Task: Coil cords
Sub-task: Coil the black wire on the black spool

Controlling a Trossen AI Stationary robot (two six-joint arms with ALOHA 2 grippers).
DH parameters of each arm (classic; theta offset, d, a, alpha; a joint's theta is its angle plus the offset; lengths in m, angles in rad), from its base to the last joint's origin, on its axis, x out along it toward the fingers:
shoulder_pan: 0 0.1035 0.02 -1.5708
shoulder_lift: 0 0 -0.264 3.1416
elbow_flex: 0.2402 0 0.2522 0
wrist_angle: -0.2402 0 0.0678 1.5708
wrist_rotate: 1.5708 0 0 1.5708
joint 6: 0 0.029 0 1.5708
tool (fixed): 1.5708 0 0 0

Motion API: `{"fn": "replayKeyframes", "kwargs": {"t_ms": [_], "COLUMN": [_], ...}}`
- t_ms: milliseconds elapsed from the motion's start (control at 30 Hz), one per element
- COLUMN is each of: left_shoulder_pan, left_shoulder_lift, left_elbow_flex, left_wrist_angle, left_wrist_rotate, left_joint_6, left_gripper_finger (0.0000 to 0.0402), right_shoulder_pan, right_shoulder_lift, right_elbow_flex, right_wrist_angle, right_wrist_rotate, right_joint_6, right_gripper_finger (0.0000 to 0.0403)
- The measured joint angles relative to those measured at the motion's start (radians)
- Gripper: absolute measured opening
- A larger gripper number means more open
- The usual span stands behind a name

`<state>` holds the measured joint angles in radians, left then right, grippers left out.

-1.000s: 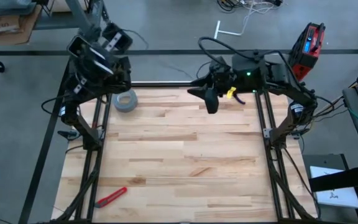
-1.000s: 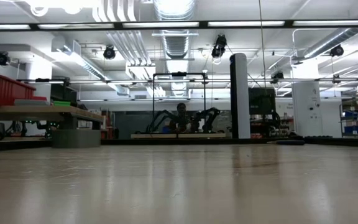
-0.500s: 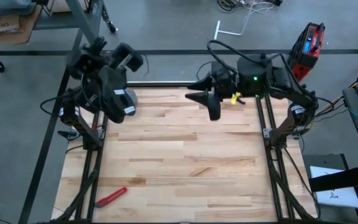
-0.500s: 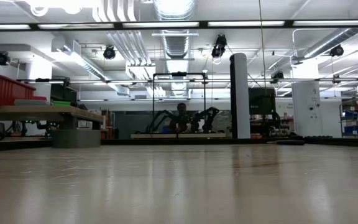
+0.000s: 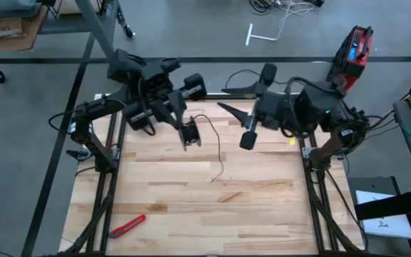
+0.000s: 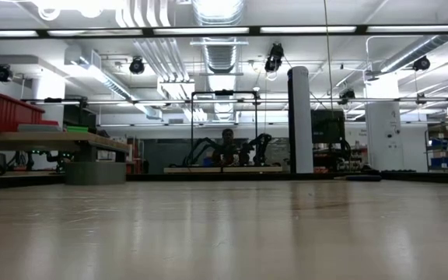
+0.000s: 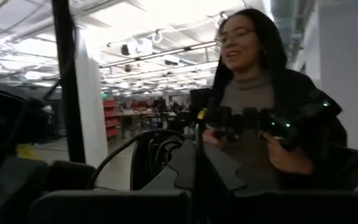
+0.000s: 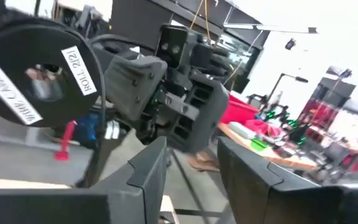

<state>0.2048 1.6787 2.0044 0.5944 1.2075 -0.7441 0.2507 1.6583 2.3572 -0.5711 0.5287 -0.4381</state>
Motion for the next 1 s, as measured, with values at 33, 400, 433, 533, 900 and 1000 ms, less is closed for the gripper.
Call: {"fn": "replayKeyframes", "kwargs": {"t_ms": [33, 400, 433, 533, 900, 1000], "left_shoulder_pan": [-0.001, -0.004, -0.005, -0.005, -0.023, -0.038], "left_shoulder_lift": [0.000, 0.001, 0.001, 0.000, -0.002, -0.001], "left_elbow_flex": [-0.006, -0.026, -0.026, -0.023, -0.023, -0.023], "left_wrist_angle": [-0.017, -0.020, -0.020, -0.019, 0.011, 0.014], "left_wrist_rotate": [-0.014, -0.097, -0.097, -0.121, -0.269, -0.281], "left_joint_6": [0.010, 0.027, 0.027, 0.027, 0.029, 0.029], "left_gripper_finger": [0.0004, 0.0005, 0.0005, 0.0006, 0.0006, 0.0006], "right_shoulder_pan": [0.001, -0.002, -0.002, -0.021, -0.134, -0.150], "right_shoulder_lift": [0.005, 0.038, 0.038, 0.023, 0.061, 0.082], "right_elbow_flex": [0.000, 0.000, -0.001, -0.001, -0.004, -0.004], "right_wrist_angle": [0.000, -0.001, -0.001, -0.013, -0.203, -0.192], "right_wrist_rotate": [0.010, 0.014, 0.013, -0.071, -0.300, -0.281], "right_joint_6": [-0.010, 0.053, 0.070, 0.195, 0.558, 0.553], "right_gripper_finger": [0.0135, 0.0113, 0.0112, 0.0114, 0.0181, 0.0190]}}
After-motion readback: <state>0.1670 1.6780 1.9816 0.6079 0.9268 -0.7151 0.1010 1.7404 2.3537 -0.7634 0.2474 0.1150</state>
